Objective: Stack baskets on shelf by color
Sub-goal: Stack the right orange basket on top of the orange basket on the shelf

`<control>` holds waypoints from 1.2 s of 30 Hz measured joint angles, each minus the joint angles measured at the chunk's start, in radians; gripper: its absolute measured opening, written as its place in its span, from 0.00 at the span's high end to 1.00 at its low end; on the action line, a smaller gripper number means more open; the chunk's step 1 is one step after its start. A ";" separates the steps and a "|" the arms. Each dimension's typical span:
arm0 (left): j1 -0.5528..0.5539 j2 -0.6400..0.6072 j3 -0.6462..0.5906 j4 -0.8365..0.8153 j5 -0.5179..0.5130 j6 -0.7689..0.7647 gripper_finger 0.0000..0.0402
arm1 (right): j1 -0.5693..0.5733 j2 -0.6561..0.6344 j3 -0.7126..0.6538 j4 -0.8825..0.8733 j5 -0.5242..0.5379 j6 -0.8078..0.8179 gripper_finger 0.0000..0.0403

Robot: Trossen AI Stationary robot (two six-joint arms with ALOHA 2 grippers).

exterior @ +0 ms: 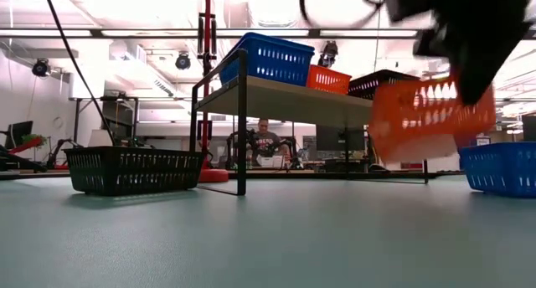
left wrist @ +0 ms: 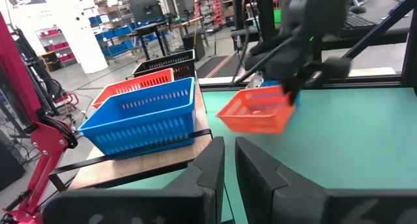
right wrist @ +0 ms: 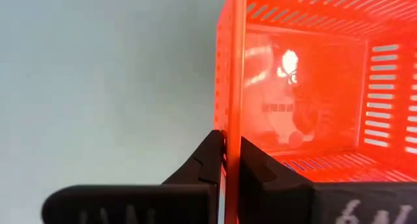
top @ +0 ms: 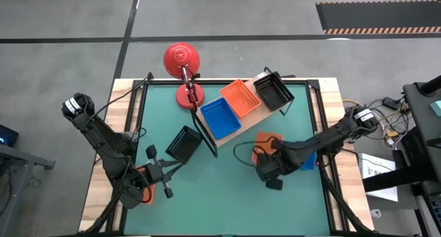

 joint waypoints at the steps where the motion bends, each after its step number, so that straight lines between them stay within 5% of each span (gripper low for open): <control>1: 0.000 0.000 0.000 0.000 0.000 0.000 0.95 | 0.019 -0.002 0.025 -0.010 -0.018 -0.034 0.97; 5: 0.000 0.000 0.000 0.000 0.000 0.000 0.95 | 0.103 -0.017 0.103 -0.022 -0.102 -0.270 0.97; 12: 0.000 0.000 0.000 0.000 0.000 0.000 0.95 | 0.251 -0.078 0.218 -0.027 -0.093 -0.683 0.98; 19: 0.000 0.000 0.000 0.000 0.000 0.000 0.95 | 0.288 -0.190 0.260 -0.028 0.087 -0.854 0.98; 27: 0.000 0.000 0.000 -0.001 0.000 0.000 0.95 | 0.154 -0.295 0.261 -0.017 0.245 -1.021 0.98; 36: 0.000 0.000 0.000 -0.003 0.000 0.001 0.95 | -0.164 -0.302 0.310 0.020 0.103 -1.183 0.98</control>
